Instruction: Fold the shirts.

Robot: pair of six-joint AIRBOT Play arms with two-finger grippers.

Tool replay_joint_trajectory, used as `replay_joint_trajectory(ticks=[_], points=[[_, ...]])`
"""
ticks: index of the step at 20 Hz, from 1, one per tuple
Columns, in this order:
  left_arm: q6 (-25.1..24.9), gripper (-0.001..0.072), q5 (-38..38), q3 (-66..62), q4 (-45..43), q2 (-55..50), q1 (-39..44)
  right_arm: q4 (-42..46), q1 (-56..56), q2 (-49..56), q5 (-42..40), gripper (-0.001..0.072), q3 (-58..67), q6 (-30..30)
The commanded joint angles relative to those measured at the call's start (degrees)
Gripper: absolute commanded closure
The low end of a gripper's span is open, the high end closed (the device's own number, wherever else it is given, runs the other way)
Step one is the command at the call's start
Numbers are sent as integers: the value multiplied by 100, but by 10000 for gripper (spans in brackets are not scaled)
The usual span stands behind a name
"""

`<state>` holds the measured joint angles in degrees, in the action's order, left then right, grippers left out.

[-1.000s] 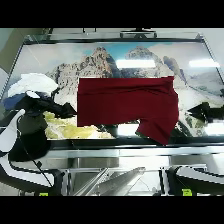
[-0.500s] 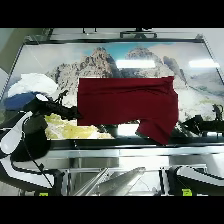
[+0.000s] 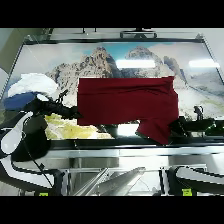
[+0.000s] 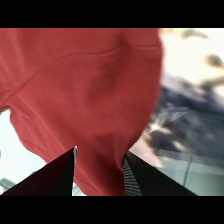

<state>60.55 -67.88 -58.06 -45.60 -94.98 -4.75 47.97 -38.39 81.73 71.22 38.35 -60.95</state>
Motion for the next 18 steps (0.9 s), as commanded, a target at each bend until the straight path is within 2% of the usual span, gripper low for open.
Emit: replay_joint_trajectory(ticks=[1,5,6,7,8,13,15,18], points=[[-13,681,-28,-7,26,4,-120,-284,146,142,-291,347,-33,122],[-11,681,-127,-7,28,4,-310,-516,144,142,-286,351,-28,264],[-11,682,-140,-4,28,4,-363,-516,144,142,-280,400,-28,267],[-11,682,-173,-7,33,4,-409,-516,144,142,-216,642,-28,269],[-44,682,-256,-7,33,4,-433,-509,144,138,-151,684,-22,269],[-116,682,-682,-4,33,4,-946,-105,26,42,68,684,247,144],[-118,682,-706,-7,87,4,-1095,-203,17,-39,109,685,332,109],[-409,681,-774,-7,743,4,-1198,-1515,81,-221,566,684,522,431]])
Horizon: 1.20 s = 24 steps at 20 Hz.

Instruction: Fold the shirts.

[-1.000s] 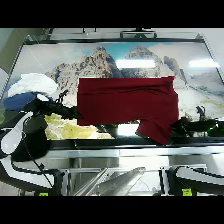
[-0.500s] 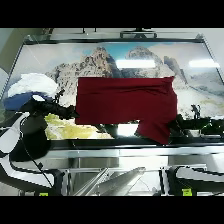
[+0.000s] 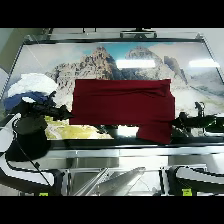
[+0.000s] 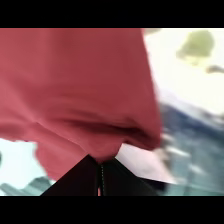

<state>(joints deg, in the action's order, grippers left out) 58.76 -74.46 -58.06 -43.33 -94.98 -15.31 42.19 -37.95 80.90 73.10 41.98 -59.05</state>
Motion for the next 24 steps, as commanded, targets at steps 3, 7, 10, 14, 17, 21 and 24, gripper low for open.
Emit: replay_joint_trajectory(ticks=[3,7,10,14,17,21,24], points=[[-586,682,-321,-203,1523,4,-173,-2020,402,-188,511,684,649,295],[-501,682,-151,-1220,1484,-4,-20,-2343,1014,76,-116,684,1567,278],[-308,682,103,-2114,1482,-289,55,-2347,1244,595,-706,684,2271,267],[-275,682,153,-3167,1478,-1215,262,-2693,1244,1475,-1233,684,2848,590],[-278,682,264,-3862,1429,-2006,520,-3346,1274,2111,-1436,684,2903,1495],[-269,681,125,-4728,1436,-2870,632,-3495,1316,2634,-1655,682,2903,2437],[-151,465,-101,-5257,1438,-3152,573,-3414,1250,2625,-1762,500,3027,2815]])
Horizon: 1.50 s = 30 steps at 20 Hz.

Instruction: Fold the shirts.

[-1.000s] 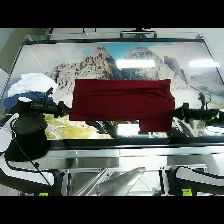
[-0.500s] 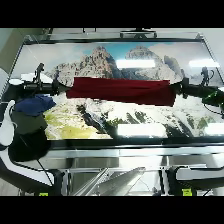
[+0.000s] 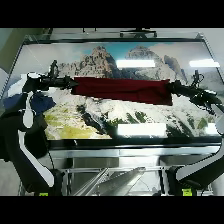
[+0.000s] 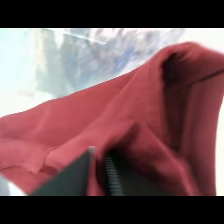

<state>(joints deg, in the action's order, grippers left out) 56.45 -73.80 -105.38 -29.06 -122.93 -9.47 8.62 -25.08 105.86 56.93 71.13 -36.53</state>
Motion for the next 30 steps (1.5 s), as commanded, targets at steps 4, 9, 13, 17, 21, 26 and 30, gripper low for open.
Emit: replay_joint_trajectory(ticks=[4,9,13,17,21,26,30], points=[[291,466,-476,-1165,2,-352,-275,739,-262,129,-52,116,719,-105],[540,465,-444,-1010,24,146,-815,3235,-518,131,614,9,1331,-1547],[551,466,-597,-1078,26,374,-804,3165,-284,376,745,9,1331,-1598],[560,583,-726,-1200,17,372,-466,3058,212,667,774,10,1331,-1598],[555,701,-715,-1202,13,372,-127,2896,463,739,588,138,1344,-1580],[555,702,-684,-1200,7,365,358,2544,435,713,767,685,1357,-1598],[557,710,-116,-874,-365,363,1097,2315,433,485,846,685,1360,-1582]])
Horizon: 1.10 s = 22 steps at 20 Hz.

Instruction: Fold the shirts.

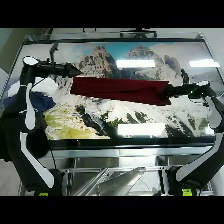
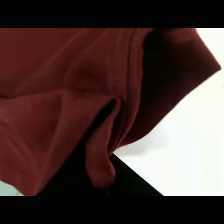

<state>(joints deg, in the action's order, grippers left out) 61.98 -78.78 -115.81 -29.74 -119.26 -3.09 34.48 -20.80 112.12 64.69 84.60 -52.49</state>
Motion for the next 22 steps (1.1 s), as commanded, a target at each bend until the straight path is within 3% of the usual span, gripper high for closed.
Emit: replay_joint_trajectory(ticks=[1,4,5,6,7,9,10,11,16,22], points=[[4,709,522,219,-542,-13,654,-262,-13,-188,74,685,24,11],[2,709,691,227,-828,-109,1145,-254,-28,-208,254,684,55,-28],[2,709,737,227,-826,-160,1276,-223,-28,-199,286,582,55,-33],[2,708,763,227,-826,-203,1375,-219,-31,-199,278,351,55,-35],[2,707,763,227,-826,-238,1460,-219,-63,-203,249,307,57,-33],[2,707,656,229,-831,-249,1521,-210,-219,-203,160,291,57,-31],[2,707,566,227,-811,-243,1521,-195,-376,-203,175,118,57,-33],[2,708,466,227,-817,-232,1519,-197,-540,-205,227,17,59,-33],[4,708,72,225,-809,-232,1274,-210,-1379,-210,916,17,79,-15],[4,708,289,225,-802,-234,1231,140,-881,-149,855,4,76,168]])
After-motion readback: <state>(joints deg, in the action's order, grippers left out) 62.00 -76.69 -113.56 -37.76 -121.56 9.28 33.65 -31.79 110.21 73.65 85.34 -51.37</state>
